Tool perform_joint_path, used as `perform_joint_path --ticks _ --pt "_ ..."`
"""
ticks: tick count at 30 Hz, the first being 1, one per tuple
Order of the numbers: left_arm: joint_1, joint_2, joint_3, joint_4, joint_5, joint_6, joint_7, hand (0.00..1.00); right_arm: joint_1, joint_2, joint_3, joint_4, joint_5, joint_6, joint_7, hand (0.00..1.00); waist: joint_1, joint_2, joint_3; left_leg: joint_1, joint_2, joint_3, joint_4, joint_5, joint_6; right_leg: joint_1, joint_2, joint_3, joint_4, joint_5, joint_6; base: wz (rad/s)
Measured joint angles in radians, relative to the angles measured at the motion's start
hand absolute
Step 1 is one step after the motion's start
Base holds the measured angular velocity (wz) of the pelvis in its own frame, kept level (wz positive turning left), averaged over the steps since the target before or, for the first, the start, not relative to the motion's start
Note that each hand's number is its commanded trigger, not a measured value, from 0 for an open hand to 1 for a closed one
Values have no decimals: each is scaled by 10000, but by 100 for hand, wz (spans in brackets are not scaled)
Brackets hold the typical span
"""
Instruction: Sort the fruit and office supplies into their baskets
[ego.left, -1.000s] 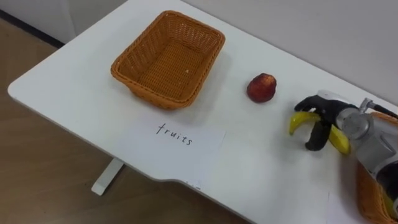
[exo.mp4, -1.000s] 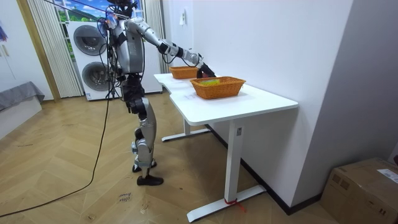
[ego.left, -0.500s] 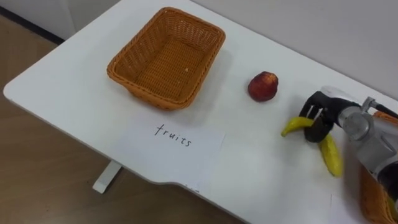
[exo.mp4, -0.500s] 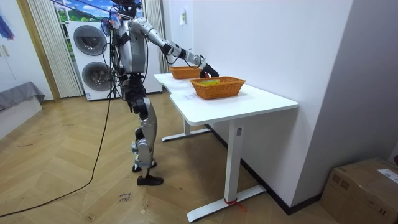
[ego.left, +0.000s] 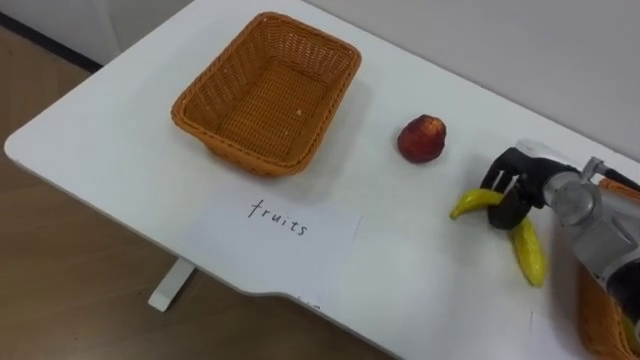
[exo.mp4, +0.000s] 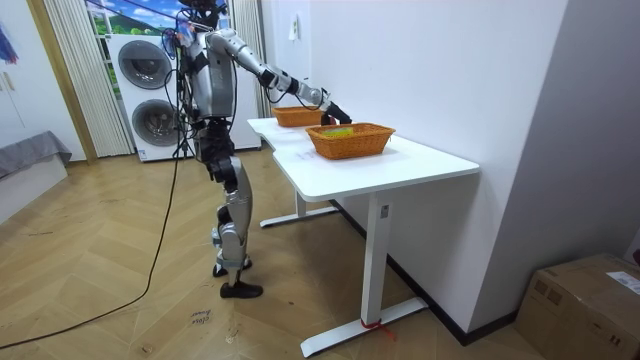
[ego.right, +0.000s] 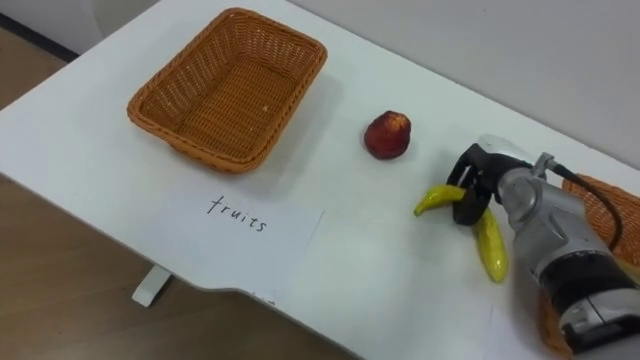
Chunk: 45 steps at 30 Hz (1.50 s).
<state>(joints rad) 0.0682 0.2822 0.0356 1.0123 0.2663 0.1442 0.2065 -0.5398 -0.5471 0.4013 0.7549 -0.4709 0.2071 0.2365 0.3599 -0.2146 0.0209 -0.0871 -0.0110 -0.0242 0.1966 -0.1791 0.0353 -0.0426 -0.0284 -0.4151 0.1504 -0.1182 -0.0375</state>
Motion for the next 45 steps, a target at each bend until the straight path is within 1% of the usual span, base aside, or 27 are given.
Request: perform_joint_path --ticks 2,4,5,6,8,10,13,14,15,16,17,20,21,22,23,25,27,29,30,31,32,34,37,38,40,41,45 --pt "27 6 0 1 3 3 1 0 64 -1 10 -410 -21 118 288 100 -42 -51 -34 41 7 75 -16 0 0 11 4 8 0 0 0 -5" --pt "47 25 0 2 3 11 1 0 168 -1 11 -725 -36 134 415 100 -128 -72 -49 82 6 82 -16 1 1 48 2 5 0 0 0 0" --pt "69 52 24 3 14 15 1 0 200 -2 -4 -1000 9 142 584 100 -258 -76 -52 95 7 83 -18 2 1 55 3 13 0 0 0 0" --pt "88 64 25 4 12 22 2 0 246 -1 -4 -1190 46 130 653 100 -297 -76 -52 114 8 97 -24 2 1 55 1 26 0 0 0 -8" --pt "231 66 23 -48 1 22 36 0 685 -16 -9 -2365 36 127 801 100 -384 -88 -61 189 30 225 -99 3 5 45 -1 194 0 0 0 -19" --pt "359 61 22 -107 2 19 73 0 1003 -7 0 -3085 32 114 966 100 -516 -85 -59 250 34 286 -103 3 6 55 -8 272 9 0 1 -13" --pt "519 57 80 -110 31 18 92 0 1249 -13 -25 -3830 19 125 1250 100 -663 -67 -52 305 44 375 -90 3 6 68 -1 350 7 1 1 -9" --pt "566 52 180 -127 8 8 93 0 1307 -19 -30 -4069 25 127 1360 100 -802 -46 -48 319 48 373 -75 3 6 96 13 358 8 1 1 0" --pt "602 53 220 -115 1 7 96 0 1313 -22 -36 -4218 27 117 1417 100 -860 -40 -47 329 50 368 -75 3 6 108 13 380 8 1 1 0" --pt "669 46 283 -112 1 8 100 0 1314 -22 -115 -4497 24 55 1490 100 -973 37 7 388 51 375 -81 3 6 157 19 456 1 4 3 -4" --pt "774 32 310 -116 6 9 108 0 1314 -22 -175 -4609 24 9 1498 100 -1041 66 18 425 52 373 -87 2 7 192 16 480 3 6 7 -5" --pt "953 -182 502 -217 118 5 252 0 1408 -26 -1123 -5405 -13 -94 1574 100 -1201 232 -20 482 49 401 -103 -15 25 254 -7 559 8 13 17 0" --pt "973 -203 502 -222 116 4 252 0 1407 -26 -1251 -5463 -13 -133 1545 100 -1219 272 -31 490 48 402 -98 -15 25 266 -8 559 9 14 17 0" --pt "1007 -242 504 -255 115 5 253 0 1417 -26 -1486 -5501 -12 -208 1510 100 -1321 334 -74 584 50 425 -82 -13 25 304 -11 571 12 14 18 -3" --pt "1061 -283 505 -328 115 -4 254 0 1420 -26 -1612 -5505 -18 -243 1448 100 -1333 398 -108 669 54 455 -97 -13 26 381 -10 594 20 14 18 -5" --pt "1121 -314 524 -331 114 -11 254 0 1420 -25 -1782 -5505 -26 -275 1441 100 -1343 465 -118 813 62 497 -181 -16 27 488 -5 641 25 14 19 -7" --pt "1179 -334 604 -386 114 -14 258 0 1420 -23 -2013 -5504 -61 -331 1439 100 -1413 467 -131 823 63 514 -196 -14 25 499 -3 671 31 14 19 -3" --pt "1265 -399 707 -477 103 -13 261 0 1423 -9 -2319 -5514 -93 -322 1422 100 -1587 543 -123 992 57 507 -199 -23 36 683 -2 680 21 13 21 0" --pt "1295 -413 778 -480 102 -11 261 0 1431 -8 -2377 -5557 -145 -313 1404 100 -1637 538 -164 1011 55 505 -207 -25 38 695 -4 685 20 12 23 0" --pt "1299 -421 925 -494 102 -5 273 0 1538 -6 -2598 -5796 -252 -311 1324 100 -1653 546 -182 1068 54 509 -233 -24 37 721 -1 712 19 11 25 -5" --pt "1310 -428 1069 -499 100 -2 296 0 1591 -6 -2742 -5948 -303 -311 1216 100 -1669 556 -181 1154 54 513 -271 -22 35 786 4 727 16 10 25 -6" --pt "1328 -430 1191 -502 100 -1 389 0 1611 -6 -2871 -6090 -371 -310 1094 100 -1747 557 -221 1194 56 532 -281 -18 31 809 11 754 20 10 25 -5" --pt "1354 -443 1193 -496 100 -1 514 0 1618 -6 -2996 -6159 -368 -309 885 100 -1823 571 -209 1376 59 585 -318 -20 33 949 22 830 16 10 26 -6" --pt "1380 -441 1195 -497 108 -4 562 0 1634 -6 -3022 -6168 -366 -311 838 100 -1853 534 -234 1435 61 618 -340 -19 33 968 23 863 28 9 28 -7" --pt "1504 -453 1197 -489 111 -5 644 0 1635 -6 -3065 -6174 -362 -314 815 100 -1859 510 -229 1505 66 667 -359 -21 34 1009 31 934 32 9 28 -9" --pt "1553 -482 1204 -489 115 -6 661 0 1640 -6 -3121 -6174 -365 -317 810 100 -1931 489 -239 1522 61 675 -359 -23 38 1025 27 958 33 9 29 -5" --pt "1679 -688 1385 -484 111 -4 635 0 1740 -5 -3592 -6183 -362 -313 735 100 -1969 473 -241 1547 56 761 -338 -36 60 1029 26 1082 36 24 52 -6"
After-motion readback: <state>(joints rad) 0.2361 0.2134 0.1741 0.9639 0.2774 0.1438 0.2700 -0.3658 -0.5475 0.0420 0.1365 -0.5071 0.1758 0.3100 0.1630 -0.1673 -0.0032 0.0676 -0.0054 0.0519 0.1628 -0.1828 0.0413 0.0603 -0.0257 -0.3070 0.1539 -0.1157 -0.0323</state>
